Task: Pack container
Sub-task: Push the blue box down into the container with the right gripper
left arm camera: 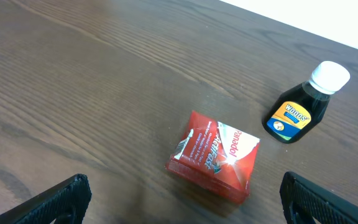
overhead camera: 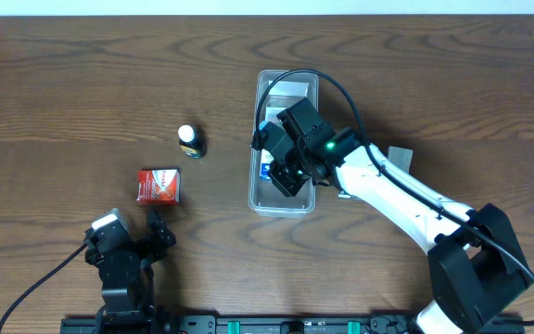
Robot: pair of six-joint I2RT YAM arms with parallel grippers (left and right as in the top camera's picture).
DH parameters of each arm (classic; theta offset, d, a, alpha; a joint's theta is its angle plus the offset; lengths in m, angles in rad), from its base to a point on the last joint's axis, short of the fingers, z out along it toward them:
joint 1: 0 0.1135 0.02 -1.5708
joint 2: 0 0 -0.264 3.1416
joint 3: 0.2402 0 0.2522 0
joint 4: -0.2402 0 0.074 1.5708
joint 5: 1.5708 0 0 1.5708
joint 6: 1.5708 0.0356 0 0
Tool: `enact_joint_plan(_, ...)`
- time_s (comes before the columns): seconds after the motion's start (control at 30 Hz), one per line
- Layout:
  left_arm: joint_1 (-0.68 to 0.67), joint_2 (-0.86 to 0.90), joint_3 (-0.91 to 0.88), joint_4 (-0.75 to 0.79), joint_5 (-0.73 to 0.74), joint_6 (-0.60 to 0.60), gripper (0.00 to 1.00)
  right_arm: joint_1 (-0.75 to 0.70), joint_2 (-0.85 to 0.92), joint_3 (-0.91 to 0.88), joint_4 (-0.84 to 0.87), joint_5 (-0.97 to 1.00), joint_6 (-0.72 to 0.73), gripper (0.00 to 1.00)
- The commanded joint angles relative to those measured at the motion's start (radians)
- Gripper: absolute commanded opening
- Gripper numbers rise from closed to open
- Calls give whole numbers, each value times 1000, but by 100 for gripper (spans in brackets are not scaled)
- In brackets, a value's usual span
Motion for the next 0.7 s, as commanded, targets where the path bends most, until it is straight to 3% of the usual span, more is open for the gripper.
enact_joint_plan(0.0, -2, -6, -18, -2, -9, 17, 98, 6, 33, 20, -2, -23, -85, 1)
enact_joint_plan(0.67, -2, -6, -18, -2, -9, 17, 98, 3, 196, 20, -8, 48, -154, 1)
